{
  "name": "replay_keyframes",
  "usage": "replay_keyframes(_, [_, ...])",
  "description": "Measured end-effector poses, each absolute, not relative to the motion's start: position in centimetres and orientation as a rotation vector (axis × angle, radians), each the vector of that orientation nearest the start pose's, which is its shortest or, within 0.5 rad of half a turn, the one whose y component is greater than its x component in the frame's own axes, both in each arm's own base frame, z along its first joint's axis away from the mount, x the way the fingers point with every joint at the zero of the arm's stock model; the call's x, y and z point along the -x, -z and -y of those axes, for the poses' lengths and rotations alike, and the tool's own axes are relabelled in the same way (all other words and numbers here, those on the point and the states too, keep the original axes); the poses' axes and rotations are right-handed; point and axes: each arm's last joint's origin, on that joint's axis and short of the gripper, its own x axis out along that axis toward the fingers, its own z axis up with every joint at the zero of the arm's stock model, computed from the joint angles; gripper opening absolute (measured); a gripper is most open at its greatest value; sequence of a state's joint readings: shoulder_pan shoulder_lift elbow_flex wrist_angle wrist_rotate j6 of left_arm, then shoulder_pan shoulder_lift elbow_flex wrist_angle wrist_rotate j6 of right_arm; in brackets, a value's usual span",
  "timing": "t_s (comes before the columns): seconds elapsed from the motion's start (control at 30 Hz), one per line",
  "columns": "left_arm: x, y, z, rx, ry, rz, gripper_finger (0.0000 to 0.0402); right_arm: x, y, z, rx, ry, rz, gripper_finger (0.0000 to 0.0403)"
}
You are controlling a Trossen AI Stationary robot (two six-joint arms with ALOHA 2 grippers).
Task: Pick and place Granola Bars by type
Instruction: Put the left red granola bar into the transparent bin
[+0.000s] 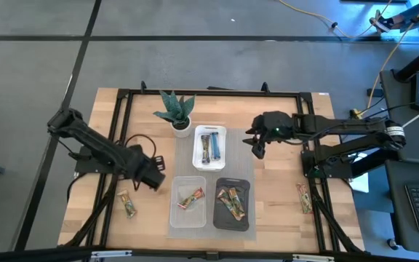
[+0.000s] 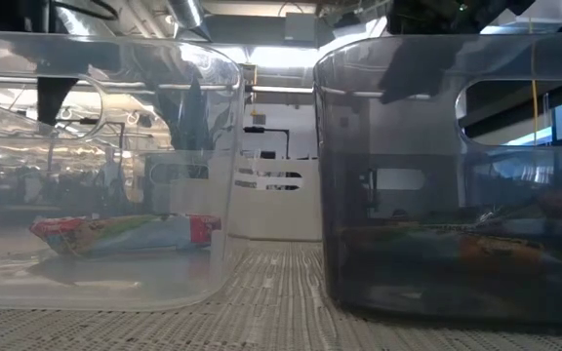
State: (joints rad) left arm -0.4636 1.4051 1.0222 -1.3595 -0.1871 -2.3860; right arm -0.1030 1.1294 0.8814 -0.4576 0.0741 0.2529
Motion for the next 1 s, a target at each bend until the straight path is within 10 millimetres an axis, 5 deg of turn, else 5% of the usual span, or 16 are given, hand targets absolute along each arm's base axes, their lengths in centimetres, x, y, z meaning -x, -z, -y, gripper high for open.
replay_keyframes(0.27, [-20.4,-21.5,9.3,1.172,-1.619,-0.682,0.0265,-23.7,-27.2,2.8,-0.222,0.254,-0.700,0.0195])
replay_keyframes(1.0, [-20.6,-18.5,10.1,1.174,-2.068,-0.752,0.0265,-24.3,-27.1,3.2,-0.157,0.241,-0.684,0.0195])
